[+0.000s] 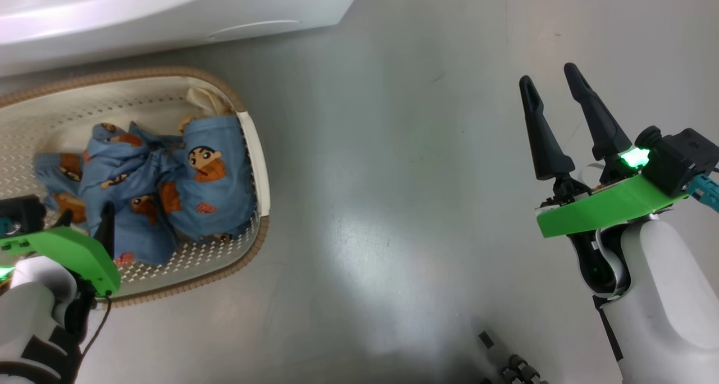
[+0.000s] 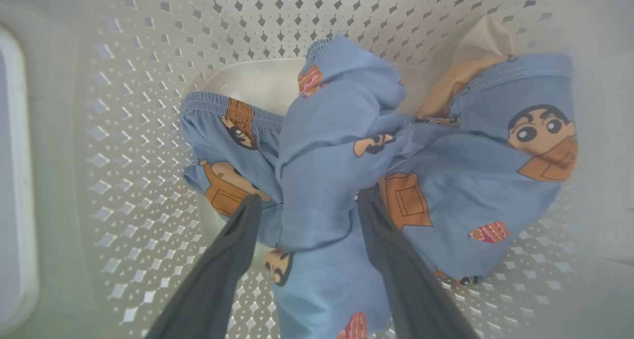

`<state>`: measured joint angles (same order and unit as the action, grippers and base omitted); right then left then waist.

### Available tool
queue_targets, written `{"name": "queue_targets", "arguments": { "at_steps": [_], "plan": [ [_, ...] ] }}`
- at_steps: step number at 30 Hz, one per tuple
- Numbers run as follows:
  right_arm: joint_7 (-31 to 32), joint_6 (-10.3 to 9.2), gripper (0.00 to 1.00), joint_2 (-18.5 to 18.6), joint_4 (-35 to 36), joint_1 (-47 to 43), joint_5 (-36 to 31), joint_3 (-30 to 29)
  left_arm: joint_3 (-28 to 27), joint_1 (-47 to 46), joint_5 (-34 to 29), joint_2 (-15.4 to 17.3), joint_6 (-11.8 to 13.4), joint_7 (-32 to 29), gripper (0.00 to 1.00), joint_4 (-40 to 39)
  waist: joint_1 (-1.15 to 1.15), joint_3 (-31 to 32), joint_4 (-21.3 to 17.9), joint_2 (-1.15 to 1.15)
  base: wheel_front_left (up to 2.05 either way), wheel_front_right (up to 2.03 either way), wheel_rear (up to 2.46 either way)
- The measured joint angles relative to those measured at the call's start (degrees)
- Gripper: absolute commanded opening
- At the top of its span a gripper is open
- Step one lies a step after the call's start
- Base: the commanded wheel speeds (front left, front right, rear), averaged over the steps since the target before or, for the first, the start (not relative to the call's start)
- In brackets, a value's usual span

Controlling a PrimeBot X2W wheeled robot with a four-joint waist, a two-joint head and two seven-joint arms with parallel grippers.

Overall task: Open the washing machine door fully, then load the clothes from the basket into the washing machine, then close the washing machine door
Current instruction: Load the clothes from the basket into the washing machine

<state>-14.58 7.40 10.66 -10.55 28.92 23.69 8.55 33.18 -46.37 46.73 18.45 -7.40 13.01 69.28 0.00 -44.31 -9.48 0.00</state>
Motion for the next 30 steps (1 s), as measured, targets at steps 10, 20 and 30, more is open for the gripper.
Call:
{"name": "queue_targets", "arguments": {
  "at_steps": [10,20,30],
  "plan": [
    [-0.1,0.00,1.00,0.0,0.8,0.4,-0.1,0.5,2.4,-2.0,2.0,0.8,0.0,-1.5,1.00,0.8,0.00,-2.0,-1.1,0.00,0.00,0.00,0.00],
    [-0.1,0.00,1.00,0.0,1.3,0.5,-0.4,0.8,5.5,-3.6,3.9,0.9,0.0,-2.5,0.00,0.8,0.00,-3.5,-1.6,0.00,0.00,0.00,0.00],
    [-0.1,0.00,1.00,0.1,1.5,0.5,-0.4,0.6,6.3,-3.5,8.6,0.4,0.0,0.2,0.00,-1.5,0.00,-0.7,-0.2,0.00,0.00,0.00,0.00]
  ]
}}
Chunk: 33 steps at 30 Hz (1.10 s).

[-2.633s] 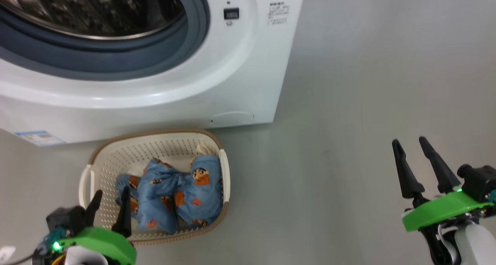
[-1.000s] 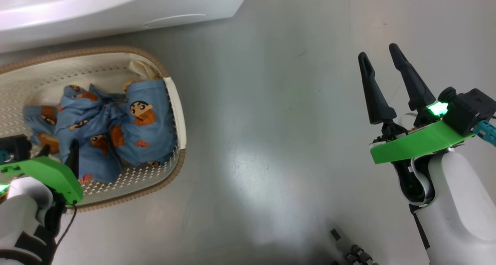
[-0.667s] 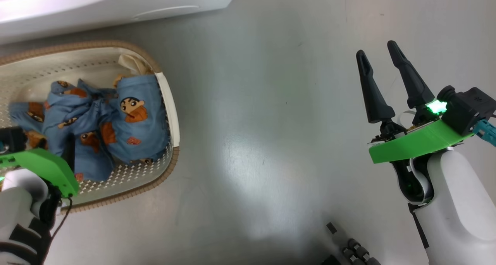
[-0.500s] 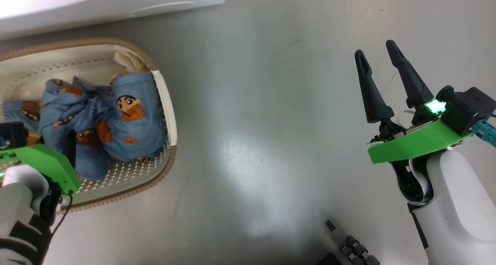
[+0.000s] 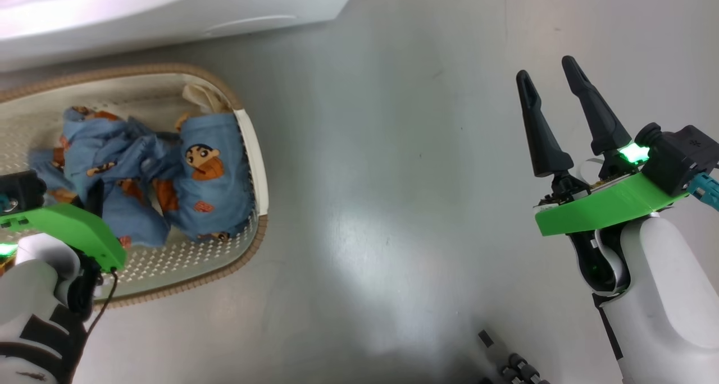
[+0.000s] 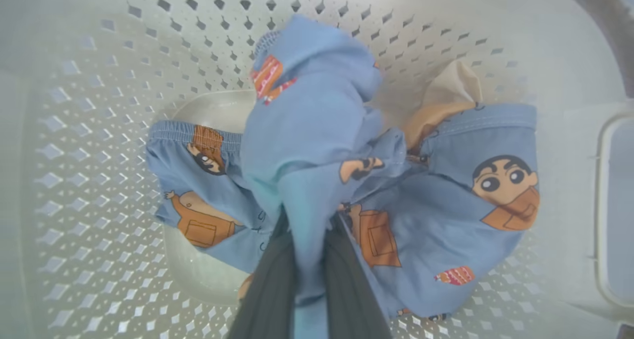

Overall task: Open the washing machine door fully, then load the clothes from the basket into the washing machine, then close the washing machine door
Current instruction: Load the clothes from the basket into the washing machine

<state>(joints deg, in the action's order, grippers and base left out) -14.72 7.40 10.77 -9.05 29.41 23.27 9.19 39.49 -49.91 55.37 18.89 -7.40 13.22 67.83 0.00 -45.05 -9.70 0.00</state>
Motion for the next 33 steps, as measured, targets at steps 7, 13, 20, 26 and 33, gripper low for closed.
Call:
{"name": "queue_targets", "arguments": {
  "at_steps": [7,13,20,26,33],
  "plan": [
    [0.0,0.00,1.00,0.0,-0.9,-0.5,0.0,-0.6,-1.7,2.4,0.1,0.1,0.0,1.0,0.00,-4.1,0.00,4.0,1.1,0.00,0.00,0.00,0.00],
    [0.0,0.00,1.00,0.3,-2.1,-3.2,0.1,-0.7,-8.4,6.0,-5.1,0.3,0.0,1.2,0.00,-9.3,0.00,8.4,2.2,0.00,0.00,0.00,0.00],
    [0.0,0.00,1.00,1.4,-2.7,-6.3,0.5,-1.3,-18.0,13.2,-13.5,-0.6,0.0,1.3,0.00,-16.3,0.00,14.2,3.4,0.00,0.00,0.00,0.00],
    [0.0,0.00,1.00,2.3,-3.2,-9.8,1.0,-2.6,-24.7,19.7,-20.2,-3.0,0.0,1.3,0.00,-23.7,0.00,19.3,4.3,0.00,0.00,0.00,0.00],
    [0.0,0.00,1.00,2.8,-3.7,-12.7,1.2,-3.0,-30.1,25.9,-25.2,-4.9,0.0,1.3,0.00,-31.2,0.00,23.9,5.3,0.00,0.00,0.00,0.00]
  ]
}}
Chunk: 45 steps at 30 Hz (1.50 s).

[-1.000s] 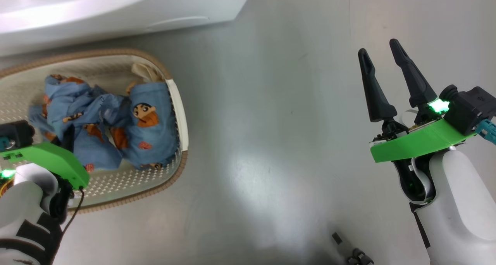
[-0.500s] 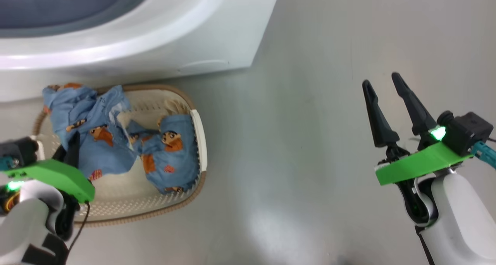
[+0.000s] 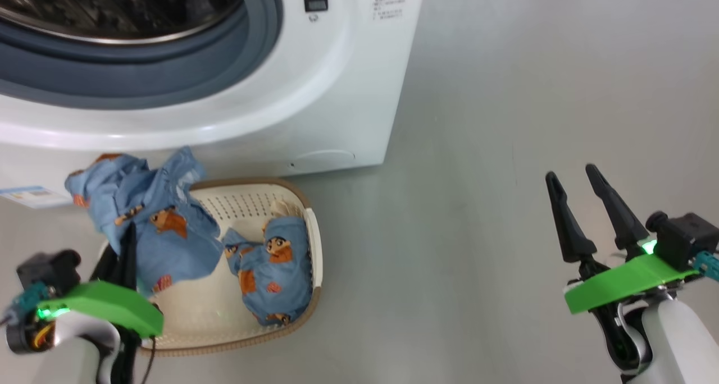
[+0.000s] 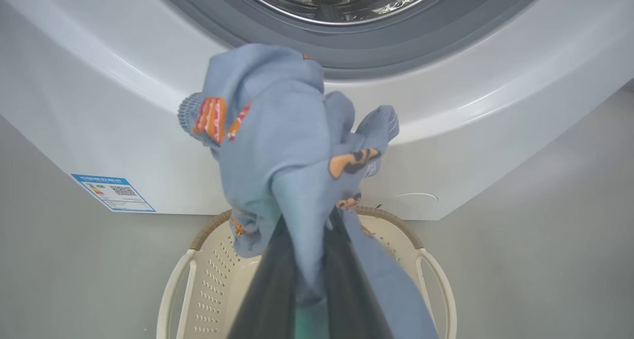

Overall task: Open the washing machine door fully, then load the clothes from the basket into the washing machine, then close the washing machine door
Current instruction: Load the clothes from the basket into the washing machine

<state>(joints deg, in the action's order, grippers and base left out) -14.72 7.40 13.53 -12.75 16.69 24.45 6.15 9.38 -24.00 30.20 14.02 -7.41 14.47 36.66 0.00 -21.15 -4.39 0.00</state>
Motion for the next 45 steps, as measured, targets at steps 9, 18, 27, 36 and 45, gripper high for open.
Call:
{"name": "queue_targets", "arguments": {
  "at_steps": [9,18,27,36,45],
  "plan": [
    [0.0,0.00,1.00,0.4,0.0,-4.6,0.4,-1.5,-5.5,9.5,-5.9,-3.1,0.0,0.0,0.00,-10.1,0.00,5.6,1.0,0.00,0.00,0.00,0.00],
    [0.0,0.00,1.00,0.9,0.1,-8.4,0.7,-3.0,-9.2,17.4,-10.6,-5.7,0.0,0.1,0.00,-19.6,0.00,9.0,1.4,0.00,0.00,0.00,0.00],
    [0.0,0.00,1.00,1.0,0.3,-9.5,0.8,-3.6,-10.5,22.3,-12.4,-8.2,0.0,0.1,0.00,-25.6,0.00,10.6,1.7,0.00,0.00,0.00,0.00],
    [0.0,0.00,1.00,0.9,0.6,-9.9,0.8,-3.6,-10.9,22.9,-12.4,-8.7,0.0,0.1,0.00,-27.6,0.00,10.1,1.8,0.00,0.00,0.00,0.00],
    [0.0,0.00,1.00,0.6,1.1,-9.9,0.8,-3.6,-11.0,22.2,-12.4,-9.0,0.0,0.1,0.00,-28.0,0.00,9.1,1.7,0.00,0.00,0.00,0.00]
  ]
}}
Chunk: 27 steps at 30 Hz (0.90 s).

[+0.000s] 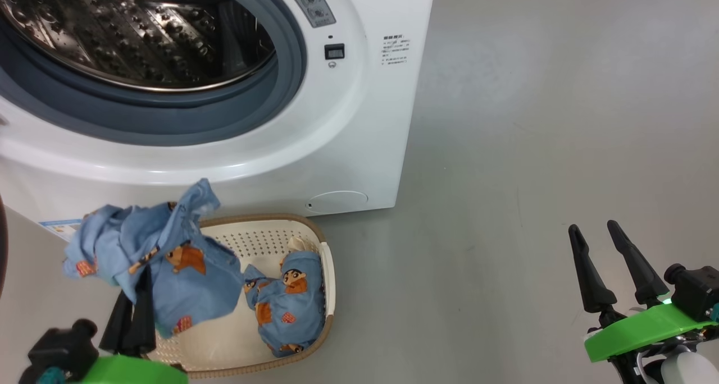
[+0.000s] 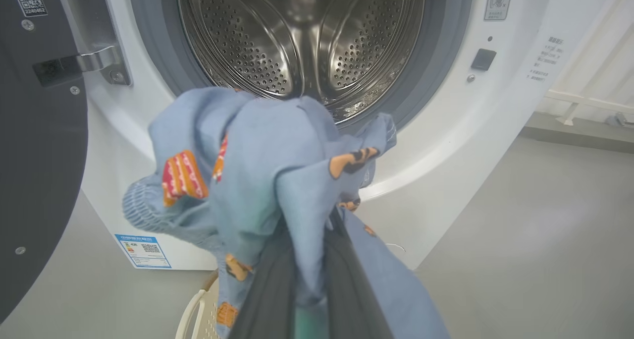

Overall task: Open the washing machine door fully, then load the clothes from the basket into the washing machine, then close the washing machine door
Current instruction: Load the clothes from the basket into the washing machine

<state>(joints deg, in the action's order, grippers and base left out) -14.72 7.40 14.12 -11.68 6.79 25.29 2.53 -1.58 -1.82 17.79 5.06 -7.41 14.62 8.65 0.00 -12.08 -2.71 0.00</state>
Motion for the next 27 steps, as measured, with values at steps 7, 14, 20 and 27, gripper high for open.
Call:
{"name": "queue_targets", "arguments": {
  "at_steps": [7,14,20,27],
  "plan": [
    [0.0,0.00,1.00,-0.6,0.2,0.5,0.0,0.1,0.4,-5.5,0.0,1.6,0.0,0.0,0.00,0.1,0.00,-1.5,-0.3,0.00,0.00,0.00,0.00],
    [0.0,0.00,1.00,-1.5,1.0,3.4,-0.1,0.3,1.6,-16.6,0.0,4.1,0.0,0.0,0.00,1.8,0.00,-5.2,-1.2,0.00,0.00,0.00,0.00],
    [0.0,0.00,1.00,-2.5,1.6,6.8,-0.1,0.7,1.5,-28.2,-0.4,6.0,0.0,0.0,0.00,6.2,0.00,-9.2,-2.1,0.00,0.00,0.00,0.00],
    [0.0,0.00,1.00,-3.5,2.1,10.0,-0.5,1.5,2.0,-41.8,0.2,8.6,0.0,0.0,0.00,16.0,0.00,-14.0,-3.9,0.00,0.00,0.00,0.00]
  ]
}}
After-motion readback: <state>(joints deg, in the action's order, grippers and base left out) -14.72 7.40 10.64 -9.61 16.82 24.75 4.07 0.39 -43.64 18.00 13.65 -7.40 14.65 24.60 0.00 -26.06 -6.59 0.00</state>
